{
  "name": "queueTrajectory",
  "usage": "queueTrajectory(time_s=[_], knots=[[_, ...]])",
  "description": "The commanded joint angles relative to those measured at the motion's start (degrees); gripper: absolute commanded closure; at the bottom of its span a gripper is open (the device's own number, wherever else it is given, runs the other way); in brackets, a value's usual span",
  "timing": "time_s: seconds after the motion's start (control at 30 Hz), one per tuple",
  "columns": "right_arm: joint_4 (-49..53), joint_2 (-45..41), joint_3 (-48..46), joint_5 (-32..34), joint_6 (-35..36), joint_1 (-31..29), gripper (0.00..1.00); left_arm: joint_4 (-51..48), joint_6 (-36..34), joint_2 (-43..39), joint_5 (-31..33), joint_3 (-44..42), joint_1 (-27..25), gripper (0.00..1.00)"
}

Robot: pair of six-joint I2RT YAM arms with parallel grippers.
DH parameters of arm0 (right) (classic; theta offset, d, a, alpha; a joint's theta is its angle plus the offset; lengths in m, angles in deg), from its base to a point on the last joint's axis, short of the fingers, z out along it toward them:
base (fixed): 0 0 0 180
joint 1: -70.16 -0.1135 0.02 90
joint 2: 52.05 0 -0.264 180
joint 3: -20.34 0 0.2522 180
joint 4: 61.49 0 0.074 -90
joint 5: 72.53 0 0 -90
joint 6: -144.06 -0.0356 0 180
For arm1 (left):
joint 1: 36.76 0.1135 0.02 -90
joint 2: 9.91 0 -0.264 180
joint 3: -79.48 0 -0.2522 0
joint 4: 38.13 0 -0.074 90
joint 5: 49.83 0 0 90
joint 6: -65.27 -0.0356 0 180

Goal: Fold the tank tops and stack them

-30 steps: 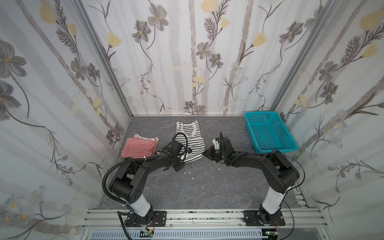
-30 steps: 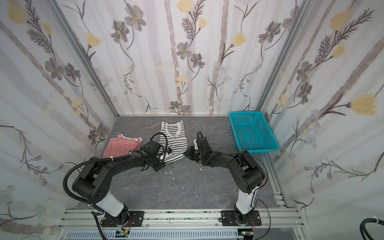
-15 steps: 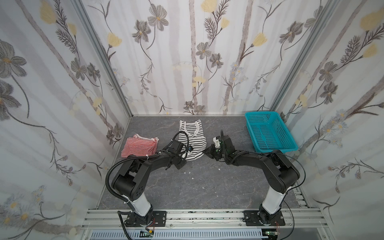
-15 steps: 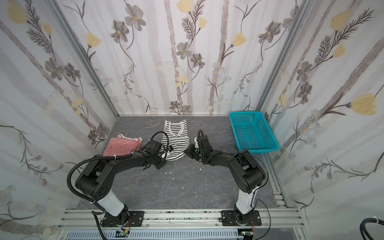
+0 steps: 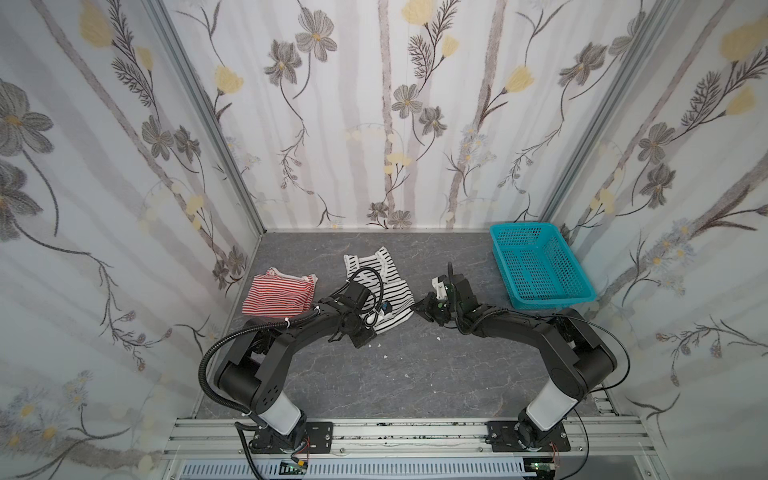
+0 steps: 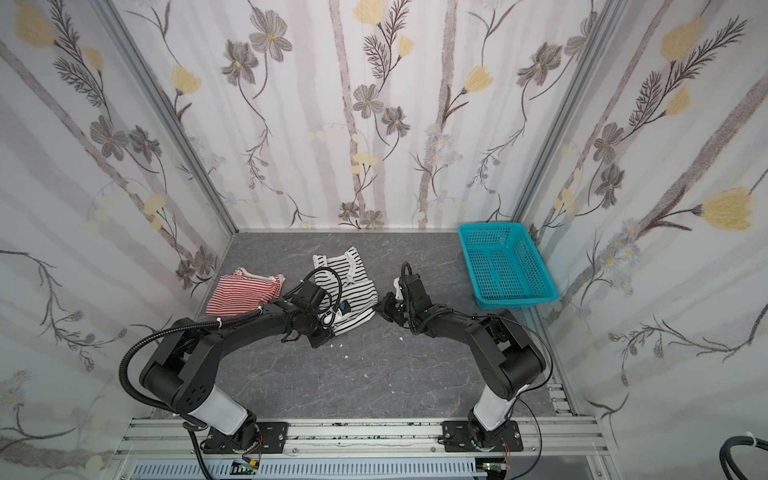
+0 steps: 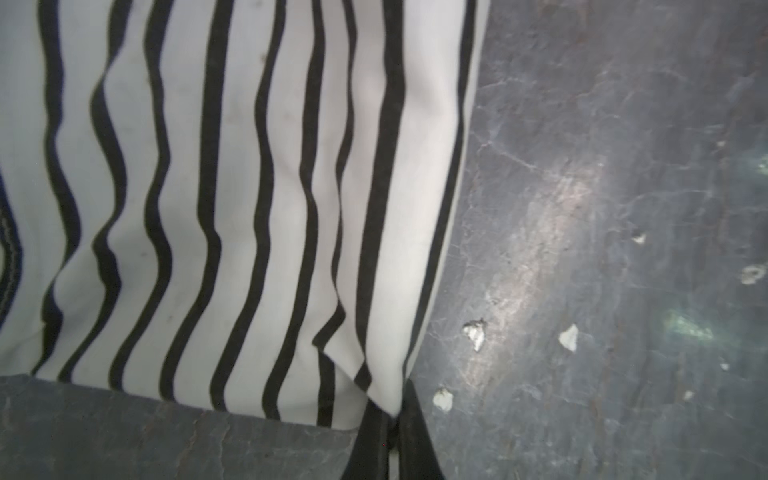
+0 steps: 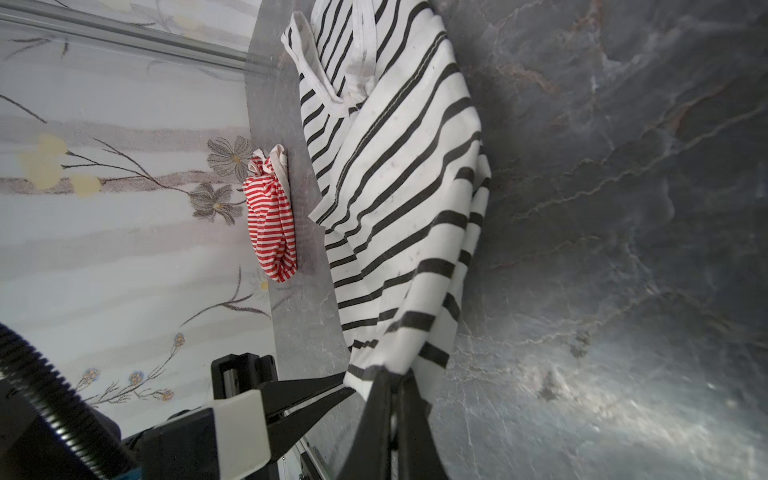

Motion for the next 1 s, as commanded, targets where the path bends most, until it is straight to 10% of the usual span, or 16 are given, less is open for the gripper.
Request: queueTrajectory(time_s=[0.0,0.5,0.97], knots=[[5.05,-3.67,-1.24,3.38,3.41,-1.12,1.0,-8.21,-1.19,-1.98,-5.19,0.71,-2.34,1.0],[22.34,-30.64,-4.32,12.21,3.77,-3.5,1.0,-24.02,-1.89,-12.6,-20.43,7.94,-10.24,1.0],[26.81,-8.2,21.55,8.8,10.35,1.37,1.0,-25.31,-11.5,-1.8,-25.13,21.33,2.57,1.0]])
